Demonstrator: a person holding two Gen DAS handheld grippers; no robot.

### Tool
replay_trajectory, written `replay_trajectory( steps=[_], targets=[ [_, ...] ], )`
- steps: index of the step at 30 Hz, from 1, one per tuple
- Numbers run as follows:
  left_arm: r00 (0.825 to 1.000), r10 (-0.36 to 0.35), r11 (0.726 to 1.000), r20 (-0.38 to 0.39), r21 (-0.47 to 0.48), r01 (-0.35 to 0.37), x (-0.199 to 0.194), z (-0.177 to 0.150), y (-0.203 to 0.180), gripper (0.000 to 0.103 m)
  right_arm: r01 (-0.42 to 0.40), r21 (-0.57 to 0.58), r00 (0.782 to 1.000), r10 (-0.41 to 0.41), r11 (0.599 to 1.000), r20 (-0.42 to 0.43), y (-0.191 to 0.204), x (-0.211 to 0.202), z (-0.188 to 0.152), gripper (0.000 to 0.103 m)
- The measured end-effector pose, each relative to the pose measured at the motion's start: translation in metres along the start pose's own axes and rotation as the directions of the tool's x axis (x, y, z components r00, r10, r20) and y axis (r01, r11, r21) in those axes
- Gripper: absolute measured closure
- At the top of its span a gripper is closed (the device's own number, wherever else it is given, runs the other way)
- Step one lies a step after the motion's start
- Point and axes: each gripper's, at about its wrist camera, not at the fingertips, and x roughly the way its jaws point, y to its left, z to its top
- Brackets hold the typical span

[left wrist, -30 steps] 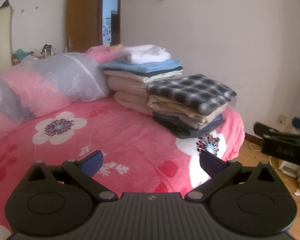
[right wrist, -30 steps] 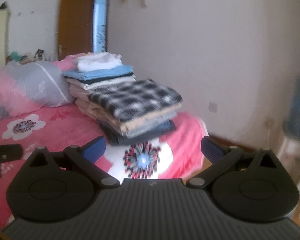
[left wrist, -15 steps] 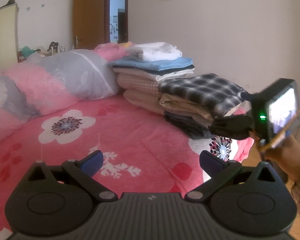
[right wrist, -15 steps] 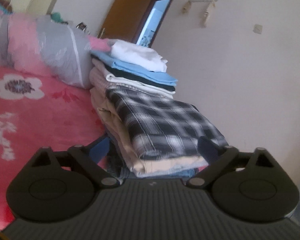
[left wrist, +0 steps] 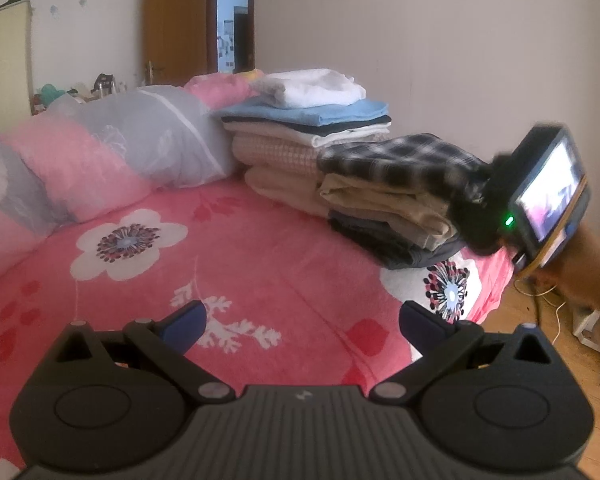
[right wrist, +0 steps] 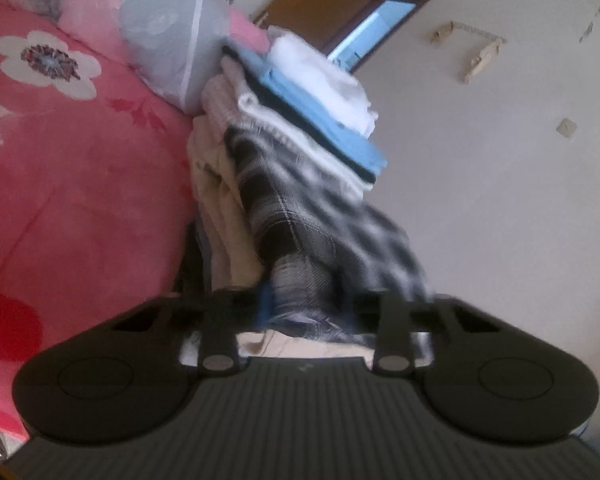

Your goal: Fold clothes

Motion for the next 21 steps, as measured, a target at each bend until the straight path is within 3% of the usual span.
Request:
replay_trajectory(
  steps=[5,13,16,21],
  targets=[
    [1.000,-0.006,1.000,-0.008,-0.001,0.006,0.004,0.000,0.002,0.000,0.060,-0.050,0.997,-0.058,0.997,0.047,-0.020,-0.006,0.010,0.088],
    [1.000,-0.010,1.000,-0.020,0.005,0.010,0.007,0.000,0.001,0.000,0.053,-0.246,0.998,-0.043,0.968,0.045,0.012,-0.004,-0.016,0.089],
    [1.000,-0.013,1.000,-0.018,0.006,0.013,0.005,0.000,-0.001,0.000,0.054,-0.210,0.998,-0.044,0.976,0.052,0.007,-0.008,-0.010,0.089],
    [1.000,-0.014,1.000,-0.015,0.007,0.014,0.004,-0.001,-0.003,0.000,0.033,-0.243,0.999,-0.031,0.969,0.014,0.027,-0.007,-0.034,0.078]
  ],
)
